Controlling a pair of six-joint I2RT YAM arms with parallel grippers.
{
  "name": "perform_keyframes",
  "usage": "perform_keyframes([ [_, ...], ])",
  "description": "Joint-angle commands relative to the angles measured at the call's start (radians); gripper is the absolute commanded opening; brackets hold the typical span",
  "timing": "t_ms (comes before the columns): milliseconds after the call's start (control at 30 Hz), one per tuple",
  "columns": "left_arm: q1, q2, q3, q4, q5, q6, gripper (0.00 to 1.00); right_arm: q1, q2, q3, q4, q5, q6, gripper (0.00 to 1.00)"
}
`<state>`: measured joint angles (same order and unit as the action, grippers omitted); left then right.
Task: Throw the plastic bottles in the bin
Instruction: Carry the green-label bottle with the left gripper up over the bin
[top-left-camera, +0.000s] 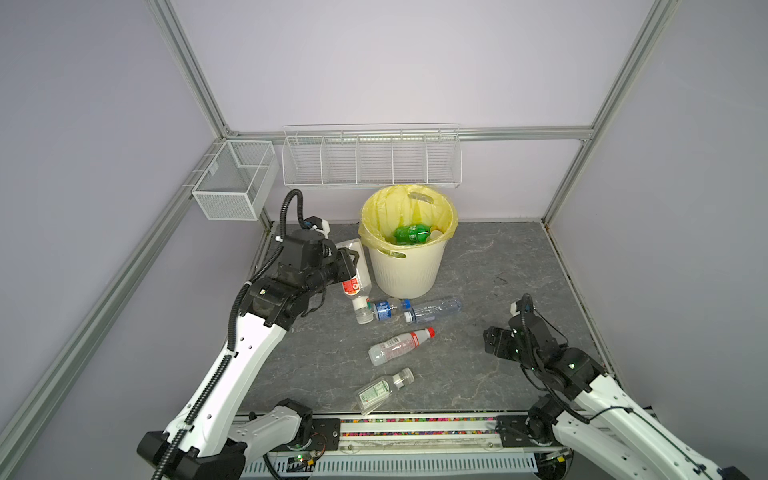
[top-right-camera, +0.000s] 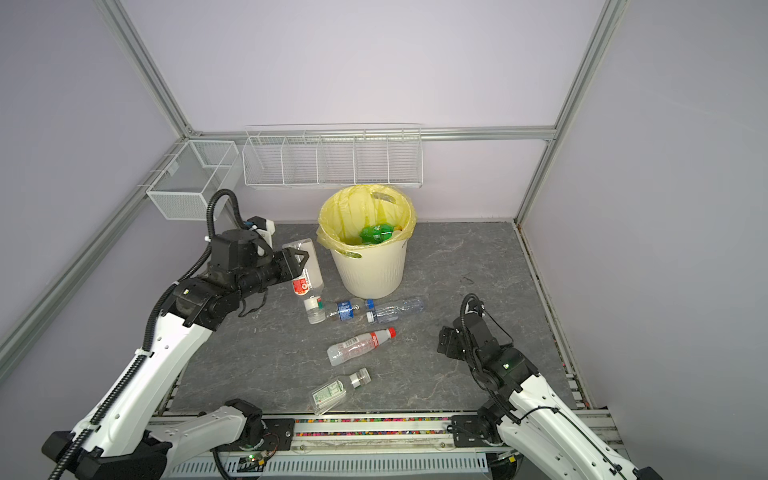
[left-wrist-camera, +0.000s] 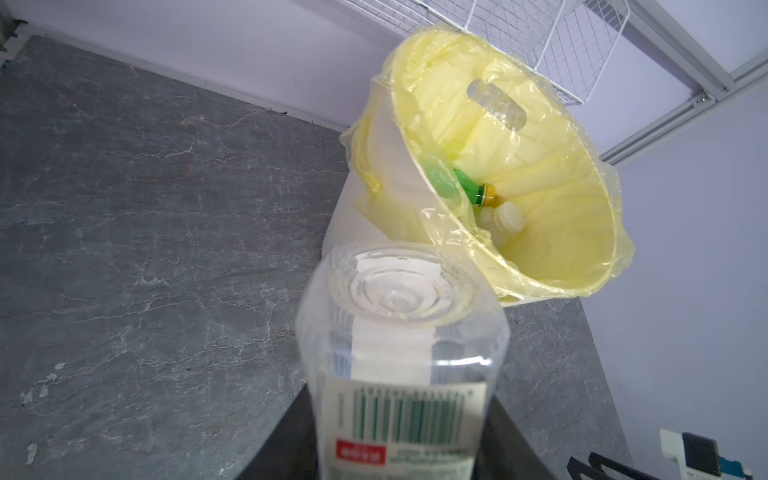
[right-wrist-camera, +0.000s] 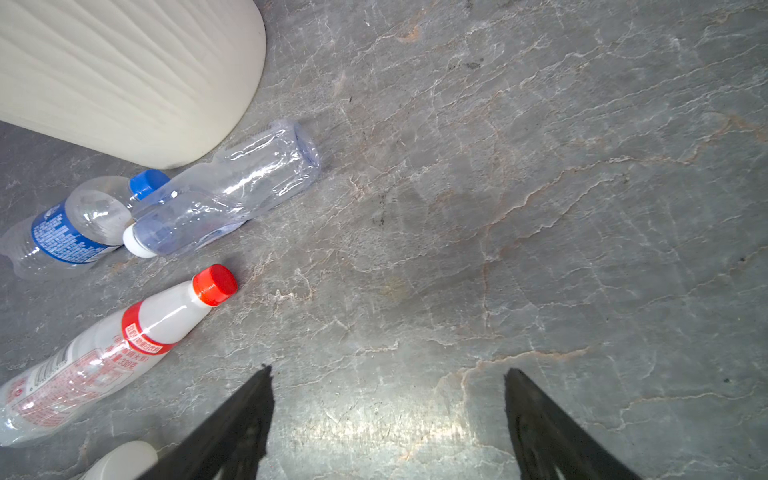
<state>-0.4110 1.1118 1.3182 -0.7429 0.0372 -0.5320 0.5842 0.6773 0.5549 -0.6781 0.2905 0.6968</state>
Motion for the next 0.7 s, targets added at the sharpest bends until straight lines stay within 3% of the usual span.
perform_keyframes([
  [0,0.094,-0.037,-0.048,-0.025,0.093,-0.050,0.43,-0.003,-0.006,-0.001,0.012,-0.003,0.016,0.88],
  [233,0.264,-0.106,-0.130,-0.001,0.203,-0.092,0.43,-0.003,-0.007,-0.002,0.017,0.001,0.011,0.88],
  [433,0.294,-0.087,-0.096,0.054,0.257,-0.174,0.41,-0.003,0.001,-0.007,0.027,-0.001,0.009,0.88],
  [667,0.294,0.027,0.045,0.282,0.377,-0.332,0.40,-0.003,-0.009,-0.009,0.030,0.002,0.008,0.88],
])
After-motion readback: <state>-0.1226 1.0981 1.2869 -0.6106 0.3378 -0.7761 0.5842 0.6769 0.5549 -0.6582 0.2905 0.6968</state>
